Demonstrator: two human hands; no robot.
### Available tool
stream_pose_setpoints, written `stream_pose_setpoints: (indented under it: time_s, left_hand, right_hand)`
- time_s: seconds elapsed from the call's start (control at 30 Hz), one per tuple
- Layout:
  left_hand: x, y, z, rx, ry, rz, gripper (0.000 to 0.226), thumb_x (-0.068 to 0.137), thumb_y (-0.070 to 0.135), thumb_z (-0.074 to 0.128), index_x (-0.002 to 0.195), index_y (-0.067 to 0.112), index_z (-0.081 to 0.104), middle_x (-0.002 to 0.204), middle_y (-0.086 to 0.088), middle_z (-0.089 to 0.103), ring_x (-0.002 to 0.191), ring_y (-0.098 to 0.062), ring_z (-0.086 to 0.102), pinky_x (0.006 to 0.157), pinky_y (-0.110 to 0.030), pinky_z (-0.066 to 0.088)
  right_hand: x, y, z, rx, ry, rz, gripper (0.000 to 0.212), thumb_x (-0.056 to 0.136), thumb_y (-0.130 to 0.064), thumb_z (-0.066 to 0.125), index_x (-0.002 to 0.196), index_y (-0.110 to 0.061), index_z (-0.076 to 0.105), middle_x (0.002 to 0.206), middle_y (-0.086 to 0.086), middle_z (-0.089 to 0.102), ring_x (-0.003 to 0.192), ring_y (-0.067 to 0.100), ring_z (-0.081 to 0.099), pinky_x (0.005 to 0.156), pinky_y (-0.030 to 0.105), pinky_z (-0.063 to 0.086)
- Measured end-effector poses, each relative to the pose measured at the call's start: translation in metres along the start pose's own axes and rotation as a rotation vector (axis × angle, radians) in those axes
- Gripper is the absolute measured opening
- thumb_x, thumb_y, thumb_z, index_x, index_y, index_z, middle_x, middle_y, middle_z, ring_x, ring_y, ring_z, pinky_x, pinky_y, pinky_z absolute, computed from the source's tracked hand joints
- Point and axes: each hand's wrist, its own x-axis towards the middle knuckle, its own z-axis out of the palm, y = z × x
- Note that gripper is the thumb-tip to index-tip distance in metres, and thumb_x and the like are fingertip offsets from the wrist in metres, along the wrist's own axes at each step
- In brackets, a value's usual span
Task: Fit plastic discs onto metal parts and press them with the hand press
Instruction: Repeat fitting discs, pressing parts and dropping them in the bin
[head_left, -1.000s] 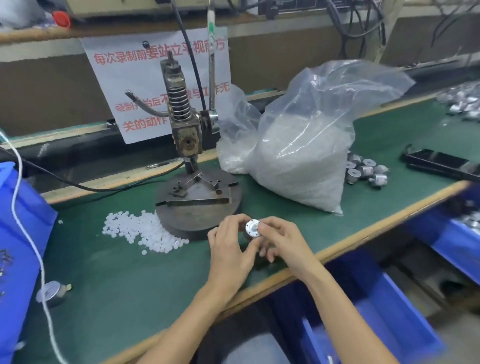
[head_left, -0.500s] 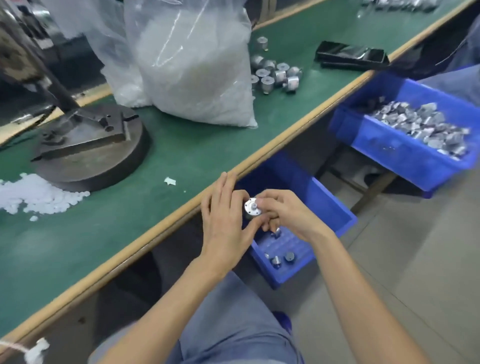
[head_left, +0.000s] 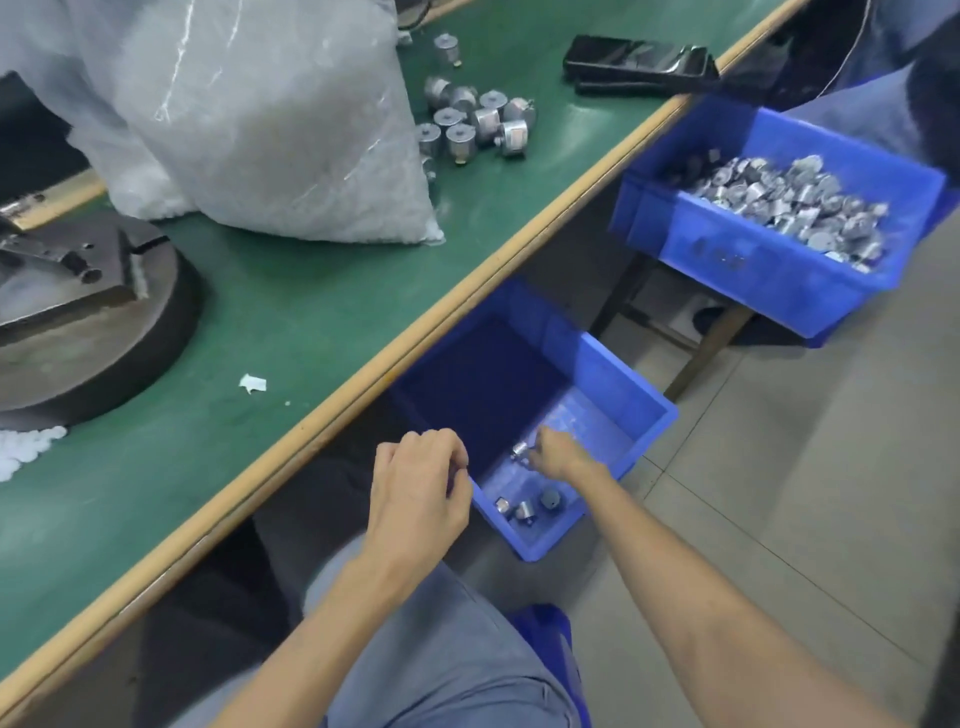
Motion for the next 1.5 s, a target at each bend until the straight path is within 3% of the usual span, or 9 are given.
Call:
stream_pose_setpoints:
  time_s: [0.1, 0.27, 0.43, 0.7, 0.83, 1.0, 1.2, 1.4, 1.5]
  left_hand:
    - [-0.005, -0.005, 0.0, -0.047, -0.043, -0.038, 0.019, 0.073, 0.002, 0.061, 0.073, 0.018, 0.051, 0.065, 0.011, 0.052, 0.065, -0.012, 0.047, 0.07, -0.024, 0.026]
    - [-0.004, -0.014, -0.004, -0.094, -0.078, -0.082, 0.022, 0.072, 0.002, 0.063, 0.072, 0.021, 0.051, 0.064, 0.014, 0.051, 0.066, -0.007, 0.046, 0.08, -0.012, 0.026]
    - [-0.003, -0.015, -0.009, -0.112, -0.093, -0.063, 0.022, 0.072, 0.003, 0.064, 0.072, 0.02, 0.051, 0.064, 0.015, 0.049, 0.067, -0.005, 0.045, 0.08, -0.011, 0.027]
    - [-0.01, -0.007, -0.027, -0.19, -0.017, -0.003, 0.017, 0.068, 0.014, 0.059, 0.068, 0.024, 0.045, 0.058, 0.013, 0.046, 0.065, -0.004, 0.044, 0.08, -0.011, 0.026]
    - [-0.015, -0.008, -0.043, -0.218, 0.059, 0.009, 0.011, 0.066, 0.019, 0.052, 0.067, 0.026, 0.042, 0.058, 0.013, 0.045, 0.065, -0.005, 0.044, 0.078, -0.01, 0.025]
    - [-0.02, -0.021, -0.082, -0.228, 0.243, -0.007, 0.015, 0.065, 0.018, 0.055, 0.067, 0.027, 0.043, 0.06, 0.015, 0.045, 0.068, -0.004, 0.043, 0.08, -0.009, 0.024]
    - [-0.047, -0.063, -0.161, -0.127, 0.369, -0.16, 0.011, 0.066, 0.025, 0.049, 0.068, 0.03, 0.039, 0.068, 0.016, 0.047, 0.081, -0.003, 0.04, 0.082, -0.021, 0.019]
    - [-0.096, -0.126, -0.24, 0.405, 0.046, -0.422, 0.007, 0.087, 0.028, 0.044, 0.092, 0.022, 0.043, 0.094, 0.007, 0.051, 0.105, -0.018, 0.038, 0.099, -0.035, 0.017]
    - [-0.124, -0.145, -0.272, 0.604, -0.057, -0.527, 0.028, 0.091, 0.033, 0.042, 0.113, 0.017, 0.046, 0.114, 0.001, 0.053, 0.118, -0.024, 0.036, 0.105, -0.043, 0.014]
  right_hand:
    - [0.012, 0.014, 0.017, -0.215, -0.042, 0.06, 0.032, 0.093, -0.022, 0.048, 0.122, -0.007, 0.047, 0.129, 0.016, 0.054, 0.118, 0.032, 0.052, 0.091, 0.035, 0.043]
    - [0.023, 0.018, 0.026, -0.374, -0.116, 0.056, 0.032, 0.094, -0.02, 0.05, 0.124, -0.011, 0.045, 0.129, 0.011, 0.052, 0.119, 0.03, 0.051, 0.092, 0.035, 0.042]
    - [0.022, 0.015, 0.016, -0.251, 0.039, 0.071, 0.026, 0.093, -0.01, 0.042, 0.118, -0.008, 0.048, 0.126, 0.015, 0.054, 0.114, 0.033, 0.053, 0.087, 0.036, 0.043]
    - [-0.022, -0.024, -0.052, 0.159, 0.468, 0.091, 0.022, 0.082, -0.023, 0.046, 0.062, -0.015, 0.041, 0.065, 0.003, 0.048, 0.069, 0.031, 0.047, 0.06, 0.032, 0.037]
    - [-0.062, -0.083, -0.078, 0.21, 0.614, -0.156, 0.036, 0.078, -0.019, 0.047, 0.055, -0.017, 0.02, 0.052, -0.002, 0.023, 0.059, 0.022, 0.023, 0.048, 0.029, 0.018]
    - [-0.119, -0.173, -0.093, 0.301, 0.789, -0.578, 0.049, 0.085, -0.018, 0.054, 0.049, -0.02, 0.02, 0.042, -0.001, 0.02, 0.054, 0.024, 0.023, 0.05, 0.034, 0.023]
    - [-0.154, -0.276, -0.063, 0.24, 0.606, -0.901, 0.05, 0.087, -0.023, 0.057, 0.048, -0.022, 0.025, 0.041, -0.001, 0.038, 0.045, 0.018, 0.026, 0.051, 0.031, 0.024]
    - [-0.187, -0.365, -0.014, 0.01, 0.307, -1.061, 0.042, 0.088, -0.031, 0.052, 0.052, -0.017, 0.034, 0.046, -0.003, 0.038, 0.059, 0.029, 0.038, 0.056, 0.033, 0.035]
    - [-0.217, -0.406, 0.009, -0.062, 0.211, -1.184, 0.04, 0.088, -0.03, 0.05, 0.054, -0.015, 0.035, 0.05, -0.001, 0.041, 0.063, 0.03, 0.039, 0.058, 0.035, 0.038]
